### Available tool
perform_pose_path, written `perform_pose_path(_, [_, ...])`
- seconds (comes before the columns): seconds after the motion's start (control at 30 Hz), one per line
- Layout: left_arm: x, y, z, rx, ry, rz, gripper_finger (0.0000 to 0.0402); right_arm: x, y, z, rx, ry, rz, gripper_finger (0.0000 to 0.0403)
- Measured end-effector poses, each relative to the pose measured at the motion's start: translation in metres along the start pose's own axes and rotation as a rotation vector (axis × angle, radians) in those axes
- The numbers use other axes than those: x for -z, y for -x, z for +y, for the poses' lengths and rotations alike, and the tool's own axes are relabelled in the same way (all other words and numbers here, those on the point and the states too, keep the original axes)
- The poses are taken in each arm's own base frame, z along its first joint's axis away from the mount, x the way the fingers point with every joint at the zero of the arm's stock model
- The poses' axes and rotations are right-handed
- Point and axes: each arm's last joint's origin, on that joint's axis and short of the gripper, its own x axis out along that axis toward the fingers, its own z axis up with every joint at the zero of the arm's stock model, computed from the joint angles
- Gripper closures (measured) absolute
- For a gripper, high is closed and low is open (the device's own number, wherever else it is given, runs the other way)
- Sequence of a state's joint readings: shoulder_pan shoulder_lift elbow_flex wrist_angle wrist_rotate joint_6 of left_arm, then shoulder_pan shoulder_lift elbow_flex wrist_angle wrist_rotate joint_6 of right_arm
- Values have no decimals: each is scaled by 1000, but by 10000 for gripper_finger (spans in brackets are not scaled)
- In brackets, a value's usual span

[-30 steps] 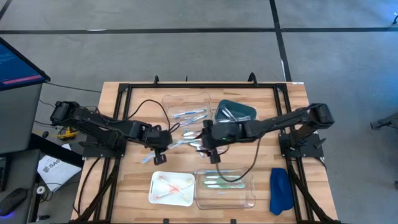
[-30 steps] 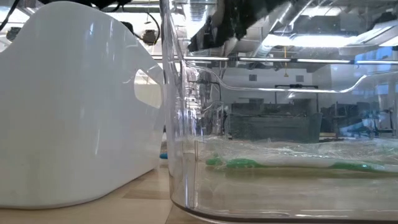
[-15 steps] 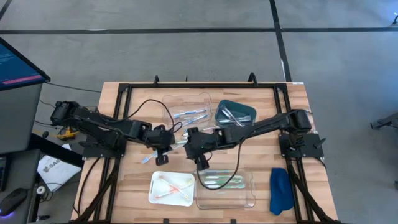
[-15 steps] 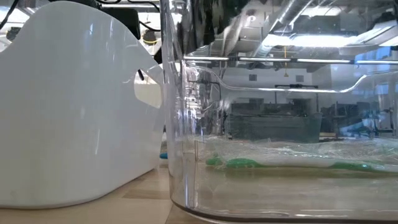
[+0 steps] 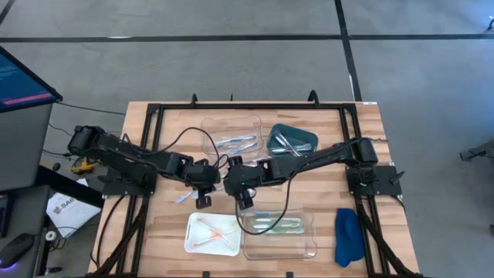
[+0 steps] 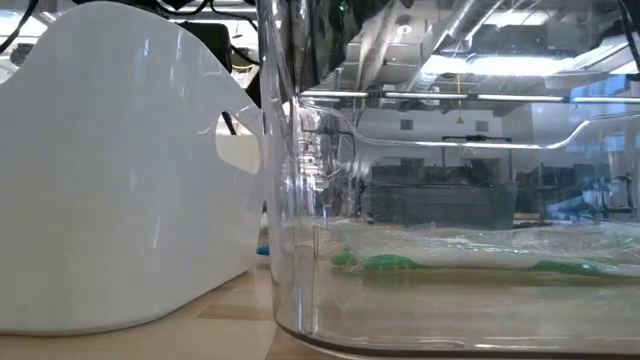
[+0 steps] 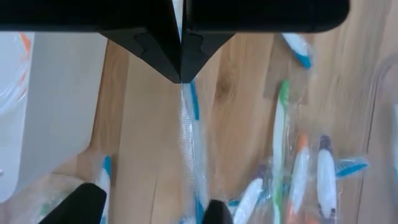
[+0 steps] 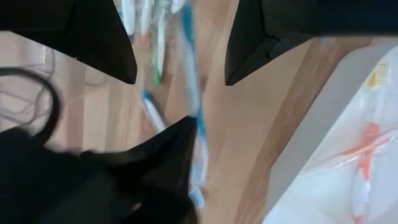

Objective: Pick & Place Toothbrushes
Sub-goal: Put the blue toothbrush into the top transparent bin

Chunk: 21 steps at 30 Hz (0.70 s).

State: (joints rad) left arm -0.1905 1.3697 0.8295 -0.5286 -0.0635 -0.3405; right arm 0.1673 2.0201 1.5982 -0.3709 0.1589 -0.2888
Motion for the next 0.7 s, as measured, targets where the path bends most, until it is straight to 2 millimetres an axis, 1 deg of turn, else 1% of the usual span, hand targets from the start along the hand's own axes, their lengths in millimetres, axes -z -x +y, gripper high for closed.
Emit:
perform_pose_path(0.2, [-5, 5, -1, 9, -13, -29, 401, 4, 0, 1, -11, 4, 38, 164])
perform_pose_path(0.47, [-16, 12, -5, 21, -42, -80, 401, 8, 0, 1, -21, 10, 76, 164])
perform_pose_path(0.7, [-18, 13, -5, 24, -47, -87, 401, 9, 0, 2, -26, -11, 95, 164])
